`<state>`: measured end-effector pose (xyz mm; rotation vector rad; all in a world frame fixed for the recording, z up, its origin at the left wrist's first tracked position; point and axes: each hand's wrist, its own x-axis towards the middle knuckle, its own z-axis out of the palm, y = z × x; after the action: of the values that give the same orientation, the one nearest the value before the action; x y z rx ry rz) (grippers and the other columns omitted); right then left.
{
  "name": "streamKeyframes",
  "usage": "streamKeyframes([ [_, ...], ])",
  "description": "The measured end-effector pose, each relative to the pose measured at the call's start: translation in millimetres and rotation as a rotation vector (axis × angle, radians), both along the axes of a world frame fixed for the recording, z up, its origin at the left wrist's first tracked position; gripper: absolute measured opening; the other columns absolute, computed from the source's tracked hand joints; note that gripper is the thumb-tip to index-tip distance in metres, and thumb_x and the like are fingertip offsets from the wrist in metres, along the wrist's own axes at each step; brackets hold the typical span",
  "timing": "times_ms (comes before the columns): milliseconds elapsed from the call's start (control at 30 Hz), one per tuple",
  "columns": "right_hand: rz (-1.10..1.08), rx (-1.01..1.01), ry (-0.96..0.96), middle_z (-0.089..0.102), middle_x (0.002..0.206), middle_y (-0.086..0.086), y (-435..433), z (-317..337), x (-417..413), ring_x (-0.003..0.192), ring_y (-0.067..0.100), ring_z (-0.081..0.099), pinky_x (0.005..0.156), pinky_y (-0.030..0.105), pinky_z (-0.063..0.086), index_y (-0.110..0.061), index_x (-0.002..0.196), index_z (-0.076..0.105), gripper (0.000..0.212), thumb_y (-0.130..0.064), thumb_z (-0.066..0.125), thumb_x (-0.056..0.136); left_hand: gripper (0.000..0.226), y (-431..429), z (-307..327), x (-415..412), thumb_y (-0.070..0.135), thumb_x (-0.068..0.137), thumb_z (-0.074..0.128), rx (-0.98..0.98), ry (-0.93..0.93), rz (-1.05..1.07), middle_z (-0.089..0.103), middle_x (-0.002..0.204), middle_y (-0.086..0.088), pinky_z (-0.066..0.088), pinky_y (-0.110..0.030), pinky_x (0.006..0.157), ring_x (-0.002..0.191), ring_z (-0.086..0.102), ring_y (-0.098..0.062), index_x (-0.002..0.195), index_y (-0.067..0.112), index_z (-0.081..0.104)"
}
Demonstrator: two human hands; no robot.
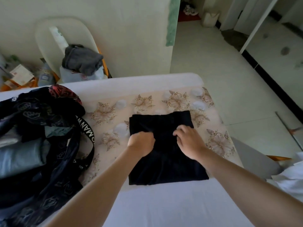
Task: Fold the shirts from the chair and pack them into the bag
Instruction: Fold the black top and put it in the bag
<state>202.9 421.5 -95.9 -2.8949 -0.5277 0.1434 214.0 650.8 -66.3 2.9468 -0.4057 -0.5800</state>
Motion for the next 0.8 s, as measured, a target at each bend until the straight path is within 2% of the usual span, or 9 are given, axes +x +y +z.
streamKeyframes([
  [67, -0.023, 0.007, -0.025, 0.054, 0.13, 0.005, -2.3, -1.0, 28.9, 0.117, 0.029, 0.056, 0.096, 0.042, 0.047, -0.016, 0.125, 0.062, 0.035, -0.007, 0.057, 0.092, 0.026, -1.8, -10.1, 22.4, 0.018, 0.1, 0.042, -0.141, -0.11, 0.028, 0.062, 0.11, -0.005, 0.05, -0.04, 0.086, 0.103, 0.056, -0.027, 0.119, 0.02, 0.059],
  [167, 0.056, -0.109, 0.024, 0.039, 0.153, 0.011, -1.9, -2.5, 64.6, 0.141, 0.031, 0.038, 0.108, 0.046, 0.04, -0.017, 0.143, 0.049, 0.052, -0.005, 0.055, 0.093, 0.043, 1.5, -28.6, 52.5, 0.005, 0.095, 0.049, -0.194, -0.22, -0.005, 0.046, 0.139, -0.005, 0.036, -0.039, 0.107, 0.131, 0.036, -0.026, 0.135, 0.018, 0.052],
  [300, 0.107, -0.156, 0.165, 0.013, 0.165, 0.01, -2.2, -7.5, 90.5, 0.153, 0.026, 0.008, 0.119, 0.049, 0.022, -0.018, 0.14, 0.052, 0.037, -0.015, 0.043, 0.104, 0.073, 11.5, -41.2, 80.2, -0.002, 0.094, 0.05, -0.054, -0.077, 0.045, 0.011, 0.163, -0.007, 0.018, -0.044, 0.121, 0.151, 0.007, -0.028, 0.156, 0.018, 0.016],
  [367, 0.101, -0.133, 0.182, 0.029, 0.159, 0.006, -2.0, -11.5, 98.1, 0.148, 0.027, 0.024, 0.114, 0.045, 0.029, -0.019, 0.123, 0.061, 0.026, -0.013, 0.045, 0.104, 0.073, 15.1, -44.9, 89.2, 0.009, 0.098, 0.05, 0.037, -0.027, 0.032, 0.009, 0.163, -0.008, 0.021, -0.046, 0.117, 0.149, 0.012, -0.03, 0.157, 0.02, 0.008],
  [467, 0.024, -0.143, 0.113, 0.055, 0.123, -0.003, 0.7, -9.8, 105.8, 0.112, 0.023, 0.057, 0.091, 0.035, 0.042, -0.021, 0.106, 0.056, 0.011, -0.014, 0.056, 0.097, 0.072, 13.6, -40.7, 101.3, 0.022, 0.094, 0.058, 0.16, -0.075, -0.005, 0.037, 0.149, -0.009, 0.028, -0.043, 0.11, 0.134, 0.037, -0.031, 0.154, 0.019, 0.019],
  [533, -0.028, -0.279, 0.04, 0.061, 0.111, -0.001, 3.8, -8.7, 106.3, 0.107, 0.022, 0.057, 0.095, 0.036, 0.041, -0.019, 0.12, 0.049, 0.031, -0.013, 0.061, 0.092, 0.054, 9.0, -31.2, 104.9, 0.016, 0.088, 0.06, 0.189, -0.061, -0.013, 0.057, 0.122, -0.007, 0.03, -0.039, 0.104, 0.117, 0.049, -0.029, 0.14, 0.02, 0.044],
  [633, -0.083, -0.432, -0.018, 0.064, 0.104, 0.0, 7.0, 0.8, 98.9, 0.113, 0.024, 0.054, 0.103, 0.04, 0.035, -0.021, 0.134, 0.046, 0.052, -0.013, 0.064, 0.085, 0.022, 10.2, -20.6, 95.3, 0.01, 0.081, 0.057, 0.134, -0.079, -0.057, 0.057, 0.092, 0.0, 0.033, -0.036, 0.097, 0.099, 0.054, -0.025, 0.097, 0.023, 0.064],
  [733, -0.006, -0.433, -0.121, 0.059, 0.117, 0.004, 5.9, 14.1, 87.0, 0.117, 0.028, 0.049, 0.108, 0.05, 0.029, -0.026, 0.107, 0.067, 0.035, -0.014, 0.072, 0.074, 0.024, 22.3, -12.4, 73.1, 0.01, 0.08, 0.062, -0.127, -0.176, -0.054, 0.054, 0.103, 0.002, 0.044, -0.035, 0.089, 0.103, 0.049, -0.021, 0.101, 0.022, 0.063],
  [800, 0.051, -0.333, -0.168, 0.063, 0.108, 0.005, 1.3, 24.1, 79.0, 0.109, 0.03, 0.056, 0.107, 0.054, 0.031, -0.021, 0.091, 0.072, 0.032, -0.006, 0.075, 0.063, 0.024, 29.7, -5.3, 55.2, 0.005, 0.079, 0.063, -0.264, -0.23, -0.037, 0.051, 0.101, 0.004, 0.047, -0.031, 0.069, 0.098, 0.049, -0.018, 0.099, 0.019, 0.062],
])
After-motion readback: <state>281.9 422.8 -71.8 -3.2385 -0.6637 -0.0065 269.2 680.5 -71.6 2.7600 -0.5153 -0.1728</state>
